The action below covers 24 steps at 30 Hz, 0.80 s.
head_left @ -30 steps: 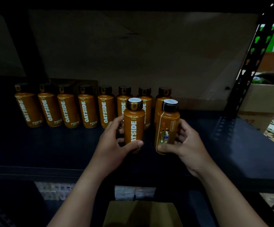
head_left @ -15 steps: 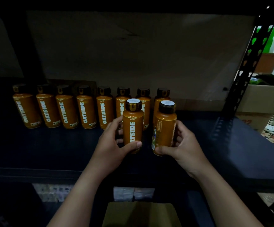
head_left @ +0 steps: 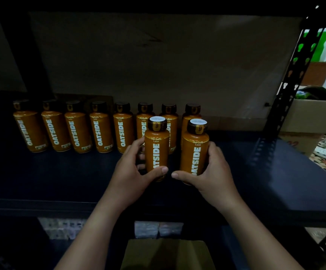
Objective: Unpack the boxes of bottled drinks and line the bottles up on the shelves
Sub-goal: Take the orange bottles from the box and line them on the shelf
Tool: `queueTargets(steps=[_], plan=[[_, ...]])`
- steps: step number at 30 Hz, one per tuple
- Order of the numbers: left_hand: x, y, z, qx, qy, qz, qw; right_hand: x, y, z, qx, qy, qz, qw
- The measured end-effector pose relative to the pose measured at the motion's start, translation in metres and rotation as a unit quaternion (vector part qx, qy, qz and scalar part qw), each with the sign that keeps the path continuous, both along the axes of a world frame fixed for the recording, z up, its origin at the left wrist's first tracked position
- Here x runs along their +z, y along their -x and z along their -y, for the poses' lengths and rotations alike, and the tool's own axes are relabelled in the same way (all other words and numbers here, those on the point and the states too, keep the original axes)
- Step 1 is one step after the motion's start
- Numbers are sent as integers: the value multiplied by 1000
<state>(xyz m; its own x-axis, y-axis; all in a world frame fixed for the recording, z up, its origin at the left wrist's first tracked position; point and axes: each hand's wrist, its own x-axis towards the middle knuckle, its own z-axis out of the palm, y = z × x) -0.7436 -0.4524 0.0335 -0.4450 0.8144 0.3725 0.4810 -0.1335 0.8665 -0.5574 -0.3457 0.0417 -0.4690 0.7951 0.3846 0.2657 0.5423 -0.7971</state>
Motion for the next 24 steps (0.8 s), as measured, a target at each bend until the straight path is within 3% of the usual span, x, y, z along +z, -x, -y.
queueTargets(steps=[12, 24], plan=[[6, -17, 5, 62, -34, -21, 997, -5, -7, -2, 19, 32, -37, 999], [6, -110, -72, 78, -32, -44, 995, -9, -83, -35, -114, 14, -32, 993]])
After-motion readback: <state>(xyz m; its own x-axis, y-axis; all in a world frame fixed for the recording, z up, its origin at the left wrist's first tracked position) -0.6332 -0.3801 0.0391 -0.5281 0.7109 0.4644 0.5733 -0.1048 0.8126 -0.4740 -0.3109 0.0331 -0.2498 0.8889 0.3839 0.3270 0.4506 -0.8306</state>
